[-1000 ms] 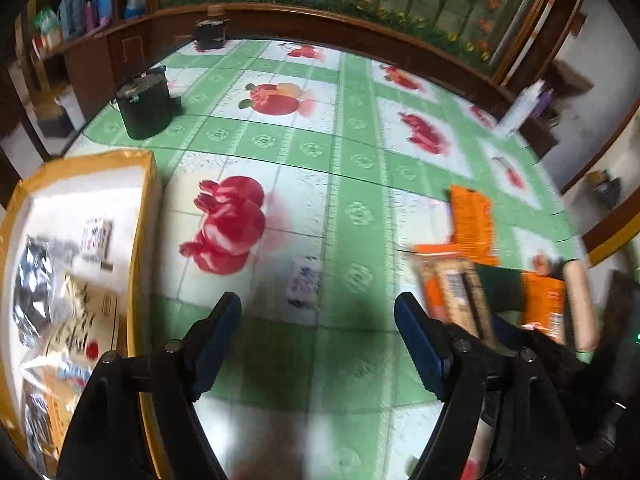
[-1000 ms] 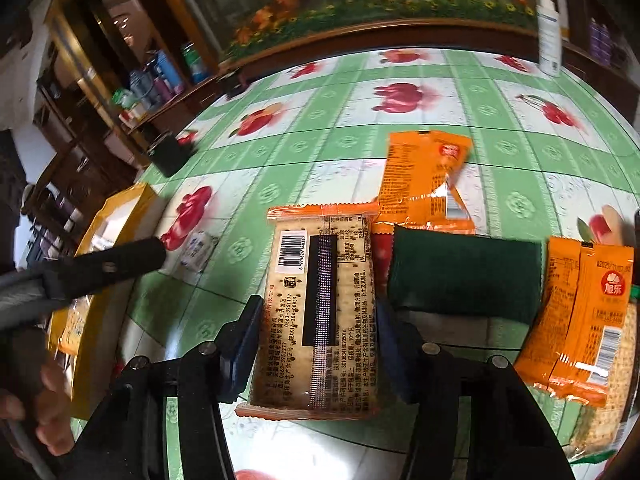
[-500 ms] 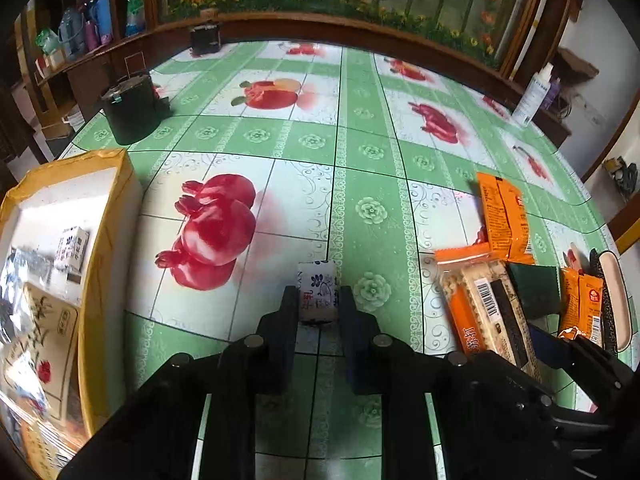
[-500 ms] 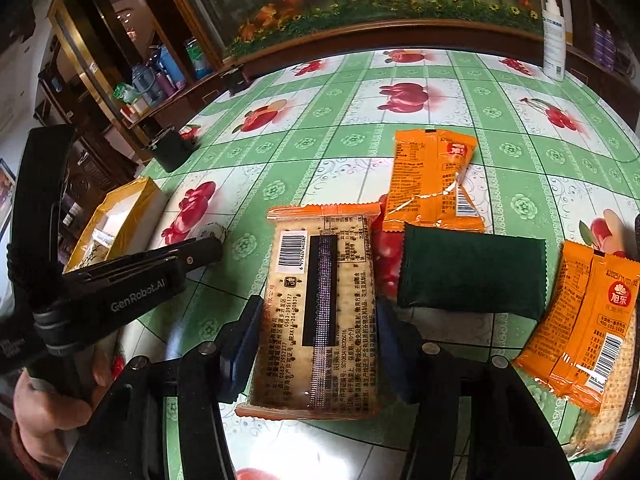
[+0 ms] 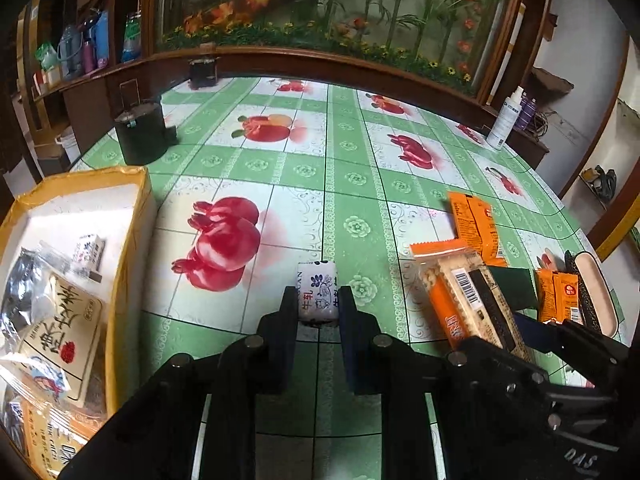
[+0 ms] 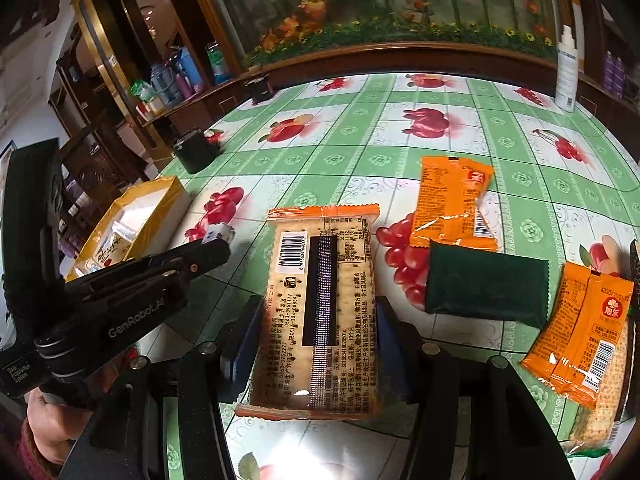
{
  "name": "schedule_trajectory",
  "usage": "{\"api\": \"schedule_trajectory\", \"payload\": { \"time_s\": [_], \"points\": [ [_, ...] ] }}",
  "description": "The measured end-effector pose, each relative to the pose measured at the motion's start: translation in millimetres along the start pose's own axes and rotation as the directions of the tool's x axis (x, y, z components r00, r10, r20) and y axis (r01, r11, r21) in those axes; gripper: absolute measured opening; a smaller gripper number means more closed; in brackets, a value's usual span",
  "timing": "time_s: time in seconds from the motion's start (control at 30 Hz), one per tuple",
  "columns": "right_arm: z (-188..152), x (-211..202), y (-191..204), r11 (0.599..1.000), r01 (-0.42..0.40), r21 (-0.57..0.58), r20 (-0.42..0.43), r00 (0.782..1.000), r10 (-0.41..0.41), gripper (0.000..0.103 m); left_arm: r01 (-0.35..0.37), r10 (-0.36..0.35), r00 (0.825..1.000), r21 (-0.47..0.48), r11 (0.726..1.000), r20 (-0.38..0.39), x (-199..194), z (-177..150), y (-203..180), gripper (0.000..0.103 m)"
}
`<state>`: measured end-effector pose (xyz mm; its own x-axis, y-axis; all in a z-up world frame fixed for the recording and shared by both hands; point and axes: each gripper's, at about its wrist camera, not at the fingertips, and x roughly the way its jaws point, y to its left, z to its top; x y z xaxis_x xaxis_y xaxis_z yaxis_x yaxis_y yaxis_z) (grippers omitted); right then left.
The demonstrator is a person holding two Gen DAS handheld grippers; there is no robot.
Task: Organize snacks
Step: 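Grasp a white candy with the left gripper while the right gripper holds the cracker pack, then carry the white candy and the beige cracker pack over the yellow lid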
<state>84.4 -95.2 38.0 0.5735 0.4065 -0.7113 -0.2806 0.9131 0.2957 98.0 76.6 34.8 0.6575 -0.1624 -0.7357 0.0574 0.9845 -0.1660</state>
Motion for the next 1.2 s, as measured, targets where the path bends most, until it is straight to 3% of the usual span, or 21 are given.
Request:
{"api": "schedule_trajectory", "payload": {
  "time_s": [0.53, 1.2],
  "points": [
    [2, -4, -5, 1.000, -0.011, 0.029, 0.017, 1.000, 0.010, 0.059, -0.072, 0.061, 0.994, 0.114, 0.991, 0.094, -14, -4, -23, 0.018],
    [2, -7, -5, 0.999, -0.012, 0.033, 0.031, 0.999, 0.011, 0.059, -0.114, 0.095, 0.986, 0.142, 0.983, 0.137, -21, -6, -29, 0.019]
  ]
}}
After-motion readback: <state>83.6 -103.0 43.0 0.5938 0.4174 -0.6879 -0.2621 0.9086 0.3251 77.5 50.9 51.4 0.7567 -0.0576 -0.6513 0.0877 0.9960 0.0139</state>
